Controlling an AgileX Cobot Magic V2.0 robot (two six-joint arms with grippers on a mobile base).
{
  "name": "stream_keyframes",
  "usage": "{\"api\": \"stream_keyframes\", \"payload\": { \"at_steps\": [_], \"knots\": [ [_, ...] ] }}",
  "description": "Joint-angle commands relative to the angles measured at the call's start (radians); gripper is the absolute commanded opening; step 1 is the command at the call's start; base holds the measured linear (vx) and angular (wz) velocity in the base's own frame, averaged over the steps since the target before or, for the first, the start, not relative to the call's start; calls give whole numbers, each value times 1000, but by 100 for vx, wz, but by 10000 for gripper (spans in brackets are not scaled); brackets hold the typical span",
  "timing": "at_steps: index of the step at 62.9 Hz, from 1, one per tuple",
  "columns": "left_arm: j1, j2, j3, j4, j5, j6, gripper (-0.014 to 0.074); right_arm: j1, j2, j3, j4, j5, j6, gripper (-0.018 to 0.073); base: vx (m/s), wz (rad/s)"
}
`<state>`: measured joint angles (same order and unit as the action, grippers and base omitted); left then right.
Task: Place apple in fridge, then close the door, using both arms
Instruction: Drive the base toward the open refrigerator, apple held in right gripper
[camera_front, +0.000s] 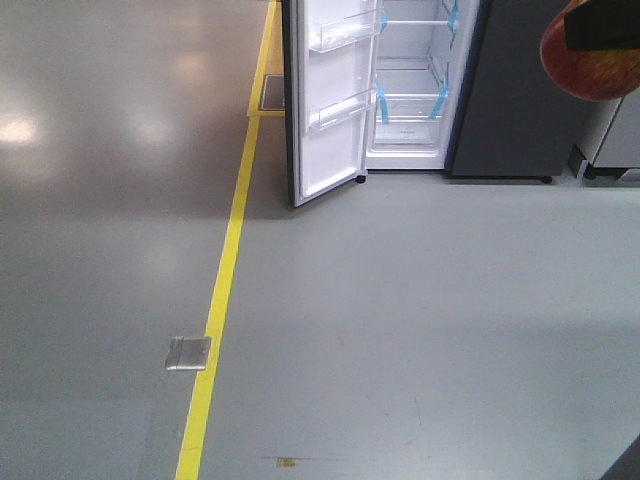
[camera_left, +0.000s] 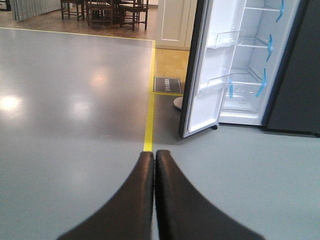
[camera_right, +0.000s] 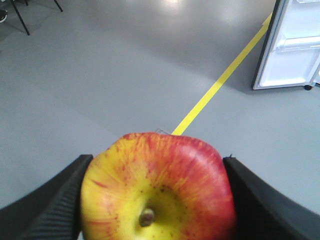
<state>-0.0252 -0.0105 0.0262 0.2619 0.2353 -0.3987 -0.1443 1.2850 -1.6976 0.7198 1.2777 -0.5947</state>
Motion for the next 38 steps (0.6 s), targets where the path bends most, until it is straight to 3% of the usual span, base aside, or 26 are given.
{"api": "stream_keyframes", "payload": {
  "at_steps": [1, 38],
  "knots": [
    [-6, -14, 28, -2, -71, -1, -6, -4, -24, -30, 49, -3, -5, -6, 24, -5],
    [-6, -14, 28, -2, -71, -1, -6, -4, -24, -30, 49, -3, -5, -6, 25, -2]
  ]
}}
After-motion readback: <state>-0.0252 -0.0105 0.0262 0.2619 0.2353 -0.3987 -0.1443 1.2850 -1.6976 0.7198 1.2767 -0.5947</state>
